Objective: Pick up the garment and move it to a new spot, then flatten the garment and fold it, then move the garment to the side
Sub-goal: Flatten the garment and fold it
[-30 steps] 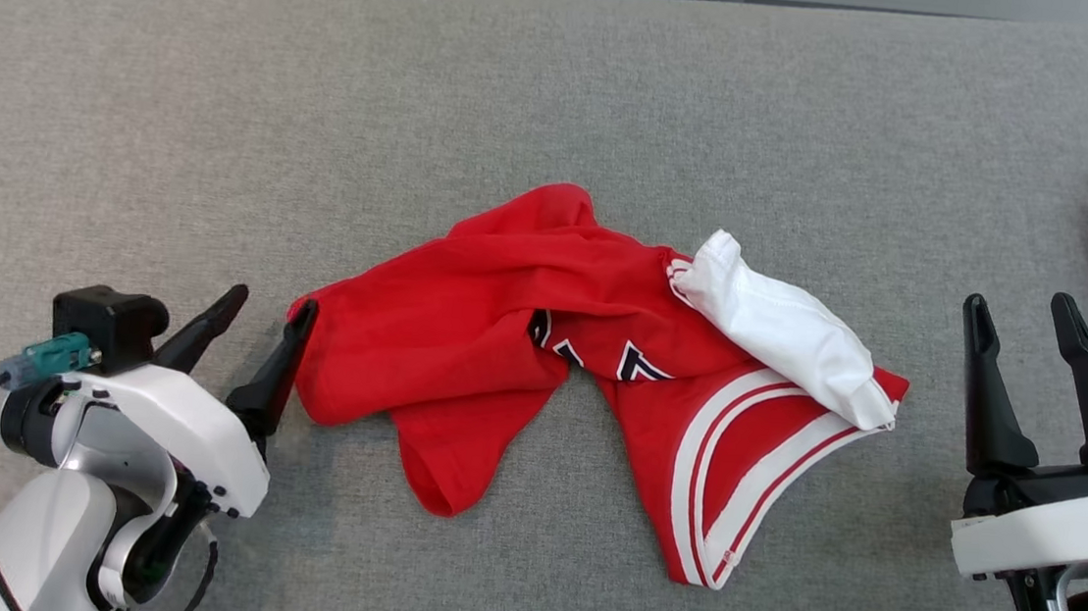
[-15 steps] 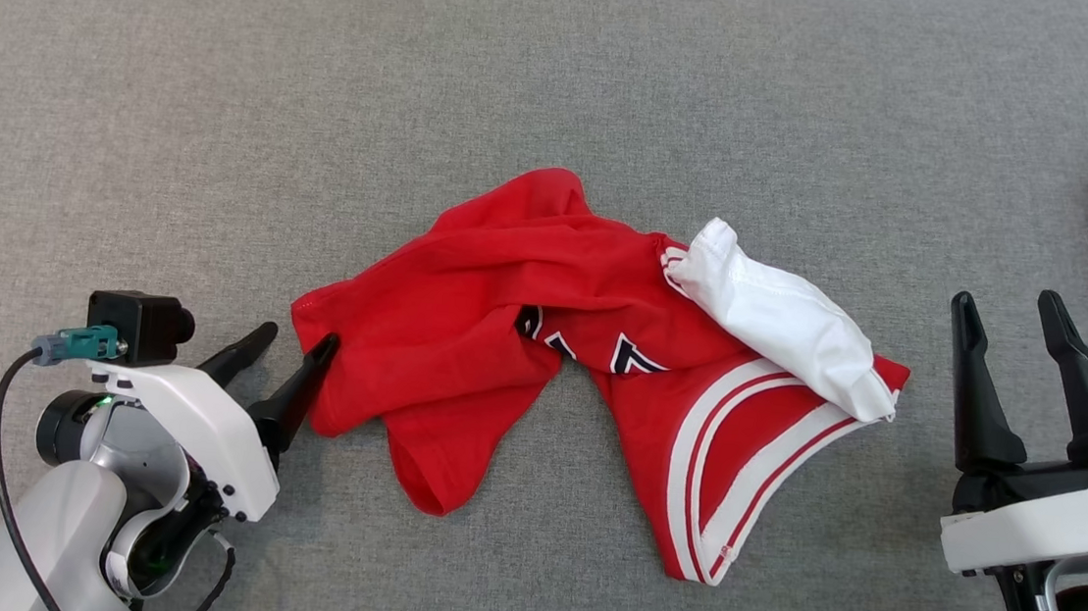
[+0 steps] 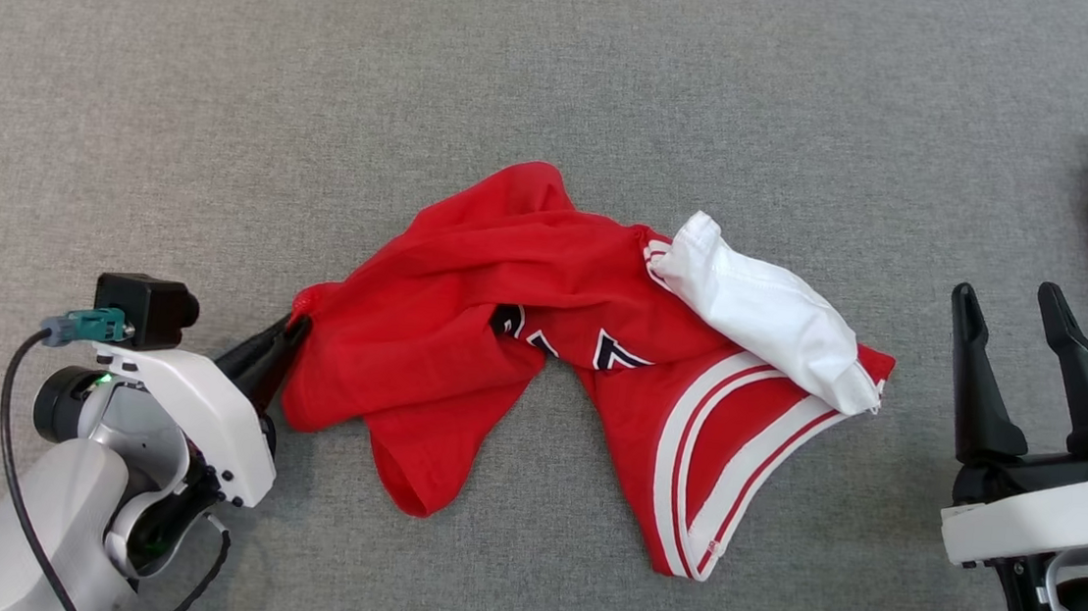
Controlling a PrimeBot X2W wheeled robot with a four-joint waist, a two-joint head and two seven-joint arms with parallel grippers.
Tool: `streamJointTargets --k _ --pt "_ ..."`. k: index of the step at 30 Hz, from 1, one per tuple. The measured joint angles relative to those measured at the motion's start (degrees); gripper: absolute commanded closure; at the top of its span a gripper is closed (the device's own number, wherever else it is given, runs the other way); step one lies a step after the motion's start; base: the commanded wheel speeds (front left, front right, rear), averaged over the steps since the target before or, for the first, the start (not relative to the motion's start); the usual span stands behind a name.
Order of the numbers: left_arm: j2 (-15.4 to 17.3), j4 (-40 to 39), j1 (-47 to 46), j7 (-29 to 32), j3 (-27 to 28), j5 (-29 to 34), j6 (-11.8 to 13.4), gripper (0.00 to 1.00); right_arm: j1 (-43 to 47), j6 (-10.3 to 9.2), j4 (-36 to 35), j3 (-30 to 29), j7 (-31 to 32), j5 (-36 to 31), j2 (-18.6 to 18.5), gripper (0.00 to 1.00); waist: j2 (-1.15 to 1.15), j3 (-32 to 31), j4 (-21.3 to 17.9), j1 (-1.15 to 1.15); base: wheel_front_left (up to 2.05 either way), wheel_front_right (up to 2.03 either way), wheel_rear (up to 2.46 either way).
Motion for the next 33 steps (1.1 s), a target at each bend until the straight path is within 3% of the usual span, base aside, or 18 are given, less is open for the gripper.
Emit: streamJointTargets --k 5,11,17,33 --pt "0.05 -0.18 -0.07 -2.69 -0.37 1.33 -0.15 1.0 0.07 0.0 0.04 -1.23 -0.19 0.0 0.01 0.0 0.0 -0.16 -0.04 0.0 0.0 0.0 0.0" --pt "0.94 -2.72 0.19 -5.36 0.75 2.31 1.34 1.0 0.2 0.0 0.92 -1.82 0.83 0.2 -1.22 0.0 0.0 -0.69 0.47 0.0 0.0 0.0 0.0" --pt "1.88 -5.48 0.67 -5.25 0.38 3.47 3.13 1.0 -0.54 0.0 7.37 3.78 3.37 3.44 -3.58 0.0 0.0 -0.76 1.57 0.0 0.0 0.0 0.0" --pt "1.48 -6.15 0.9 -5.86 -0.32 3.37 3.34 1.0 -7.42 0.0 20.37 12.99 3.18 10.74 -6.26 0.02 0.0 0.46 3.18 0.0 0.0 0.0 0.0"
